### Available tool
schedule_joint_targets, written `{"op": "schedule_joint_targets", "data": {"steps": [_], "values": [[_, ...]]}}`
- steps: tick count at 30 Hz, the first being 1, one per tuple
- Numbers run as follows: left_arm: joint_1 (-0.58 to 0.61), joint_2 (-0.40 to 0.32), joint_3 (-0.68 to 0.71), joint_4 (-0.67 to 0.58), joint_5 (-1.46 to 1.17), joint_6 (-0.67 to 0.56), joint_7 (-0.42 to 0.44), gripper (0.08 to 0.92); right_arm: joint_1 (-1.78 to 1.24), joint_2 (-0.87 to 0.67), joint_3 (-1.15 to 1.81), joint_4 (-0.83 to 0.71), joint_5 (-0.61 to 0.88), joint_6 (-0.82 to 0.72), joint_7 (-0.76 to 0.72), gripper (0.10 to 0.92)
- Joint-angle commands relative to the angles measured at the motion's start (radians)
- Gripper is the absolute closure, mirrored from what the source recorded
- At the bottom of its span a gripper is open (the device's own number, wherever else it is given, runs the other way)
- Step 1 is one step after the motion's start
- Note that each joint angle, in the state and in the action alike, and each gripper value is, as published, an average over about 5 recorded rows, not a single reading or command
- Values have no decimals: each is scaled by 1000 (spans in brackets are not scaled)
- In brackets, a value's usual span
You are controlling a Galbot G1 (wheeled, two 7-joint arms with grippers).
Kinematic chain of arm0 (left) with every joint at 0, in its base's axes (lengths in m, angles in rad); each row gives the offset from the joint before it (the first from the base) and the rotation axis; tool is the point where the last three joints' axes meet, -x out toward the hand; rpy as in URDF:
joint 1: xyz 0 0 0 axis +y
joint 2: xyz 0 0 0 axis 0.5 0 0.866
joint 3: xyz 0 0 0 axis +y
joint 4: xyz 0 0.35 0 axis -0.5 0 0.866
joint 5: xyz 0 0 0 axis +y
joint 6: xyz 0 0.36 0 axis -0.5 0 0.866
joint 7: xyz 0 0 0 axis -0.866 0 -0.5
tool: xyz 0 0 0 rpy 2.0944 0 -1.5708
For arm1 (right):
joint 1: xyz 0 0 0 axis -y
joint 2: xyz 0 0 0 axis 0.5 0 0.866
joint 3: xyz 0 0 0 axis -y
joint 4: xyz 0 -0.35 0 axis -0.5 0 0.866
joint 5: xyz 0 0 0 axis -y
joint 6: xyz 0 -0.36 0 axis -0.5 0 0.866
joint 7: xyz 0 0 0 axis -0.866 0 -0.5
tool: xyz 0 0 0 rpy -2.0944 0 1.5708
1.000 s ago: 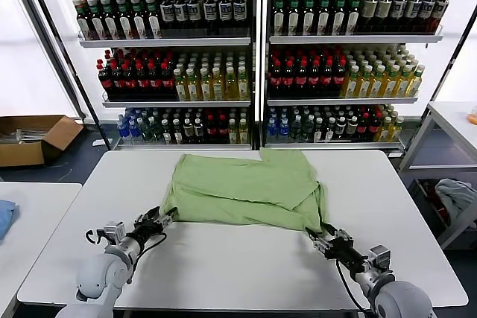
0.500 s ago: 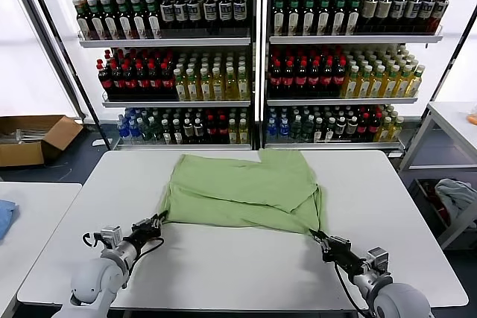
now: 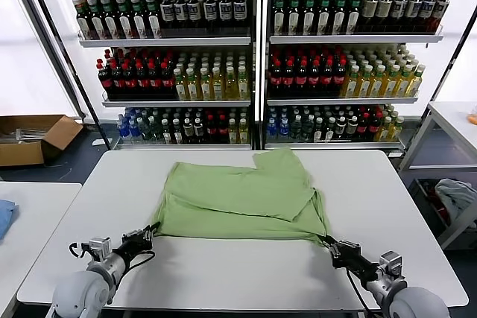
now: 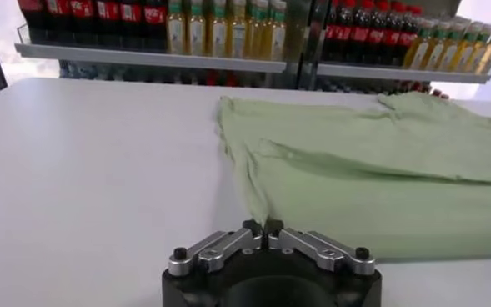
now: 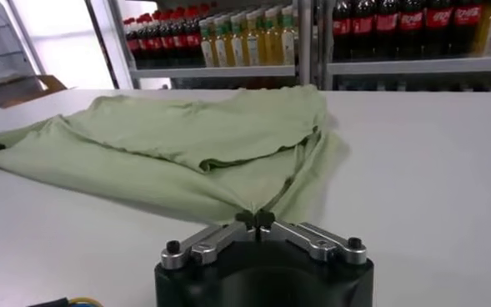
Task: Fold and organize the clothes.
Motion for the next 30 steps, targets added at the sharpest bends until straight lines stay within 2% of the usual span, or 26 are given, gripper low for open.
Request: {"op": "schedule_joint_targets", "data": {"steps": [1,12,23,27,30], "values": [[231,-59,-58,-250,-1,26,-44,907,-193,-31,76,128,10,-1,-12,919],[505,-118,-195,-437,7,49,-76,907,-422,-30,172,244,-26,-16,-22,919],[600,-172,-208,-505,42,50,-88,907,-411,-36,168,248,-38,-79,-37,916],[569,-163,-222,-508,54,50,-99,888,-378,-47,171,247,-11,-85,-30,845],[542,-143,-251,-506,49,51,-99,822,-362,-61,201,247,54,-64,-43,758]]}}
